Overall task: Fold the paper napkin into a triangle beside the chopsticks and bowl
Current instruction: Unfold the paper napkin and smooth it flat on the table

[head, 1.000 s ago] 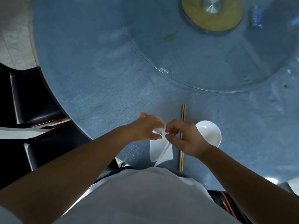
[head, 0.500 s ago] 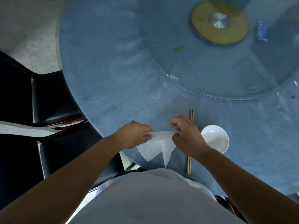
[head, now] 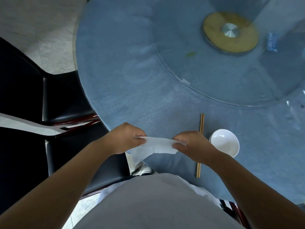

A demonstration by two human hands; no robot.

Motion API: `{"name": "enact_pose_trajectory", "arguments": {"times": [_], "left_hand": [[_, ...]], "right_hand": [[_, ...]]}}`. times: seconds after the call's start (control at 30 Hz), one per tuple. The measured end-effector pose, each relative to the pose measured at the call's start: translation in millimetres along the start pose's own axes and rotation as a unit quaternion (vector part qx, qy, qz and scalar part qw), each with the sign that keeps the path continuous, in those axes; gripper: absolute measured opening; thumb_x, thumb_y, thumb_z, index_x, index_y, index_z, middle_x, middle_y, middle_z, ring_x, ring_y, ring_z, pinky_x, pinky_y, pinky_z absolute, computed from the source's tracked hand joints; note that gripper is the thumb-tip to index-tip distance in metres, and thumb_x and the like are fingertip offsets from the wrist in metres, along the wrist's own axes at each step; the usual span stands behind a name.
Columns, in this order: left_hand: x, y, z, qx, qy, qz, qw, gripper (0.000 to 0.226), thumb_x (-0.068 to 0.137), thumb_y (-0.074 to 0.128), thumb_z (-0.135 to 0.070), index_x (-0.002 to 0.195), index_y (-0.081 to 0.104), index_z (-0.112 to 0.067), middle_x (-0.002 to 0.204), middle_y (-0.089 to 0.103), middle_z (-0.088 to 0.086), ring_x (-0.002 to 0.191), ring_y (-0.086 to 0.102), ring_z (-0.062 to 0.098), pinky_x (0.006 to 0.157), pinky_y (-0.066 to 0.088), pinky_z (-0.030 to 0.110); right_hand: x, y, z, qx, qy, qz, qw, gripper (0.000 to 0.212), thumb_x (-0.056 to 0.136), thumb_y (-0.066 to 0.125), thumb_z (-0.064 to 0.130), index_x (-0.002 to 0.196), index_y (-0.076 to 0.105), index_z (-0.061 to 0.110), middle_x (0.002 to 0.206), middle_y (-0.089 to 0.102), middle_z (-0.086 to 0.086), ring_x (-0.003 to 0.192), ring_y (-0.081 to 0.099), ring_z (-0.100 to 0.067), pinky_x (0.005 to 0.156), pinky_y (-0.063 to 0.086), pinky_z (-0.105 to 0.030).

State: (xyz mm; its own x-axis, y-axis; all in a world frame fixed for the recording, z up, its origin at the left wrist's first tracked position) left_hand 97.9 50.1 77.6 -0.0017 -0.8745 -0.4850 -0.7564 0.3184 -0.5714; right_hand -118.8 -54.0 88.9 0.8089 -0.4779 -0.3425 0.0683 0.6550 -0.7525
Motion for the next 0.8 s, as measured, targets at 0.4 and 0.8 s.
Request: {"name": "enact_pose_trajectory", "arguments": {"times": [0.4, 0.8], "left_hand": [[20, -24, 22, -0.017, -0.047, -0.036, 0.998, 0.011, 0.088, 0.067, -0.03, 0.084, 0.072, -0.021, 0.071, 0.064, -0.002, 0.061, 0.052, 0.01, 0.06, 0.042, 0.024], [113, -11, 41, 0.065, -0.133, -0.074, 0.986, 0.021, 0.094, 0.054, -0.038, 0.098, 0.069, -0.023, 0.092, 0.068, 0.001, 0.063, 0.061, 0.016, 0.058, 0.053, 0.03]], "right_hand": [[14, -8, -36, 0.098, 0.14, 0.005, 0.985, 0.016, 0.088, 0.062, 0.03, 0.077, 0.064, 0.019, 0.064, 0.059, 0.0, 0.056, 0.049, -0.01, 0.054, 0.039, -0.027], [87, 5, -111, 0.178, 0.301, -0.04, 0.936, 0.022, 0.085, 0.06, 0.018, 0.077, 0.063, -0.002, 0.076, 0.068, -0.019, 0.06, 0.055, -0.022, 0.055, 0.036, -0.026]]}}
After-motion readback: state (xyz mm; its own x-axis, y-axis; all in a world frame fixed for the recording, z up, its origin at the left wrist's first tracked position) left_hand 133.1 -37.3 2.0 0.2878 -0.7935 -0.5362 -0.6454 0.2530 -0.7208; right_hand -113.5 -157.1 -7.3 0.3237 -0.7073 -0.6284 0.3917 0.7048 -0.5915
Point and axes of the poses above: each hand's wrist, its own x-axis towards the middle knuckle, its own y-axis out of the palm, z = x × y, the point moved 3 cm from there along x, towards the middle knuckle
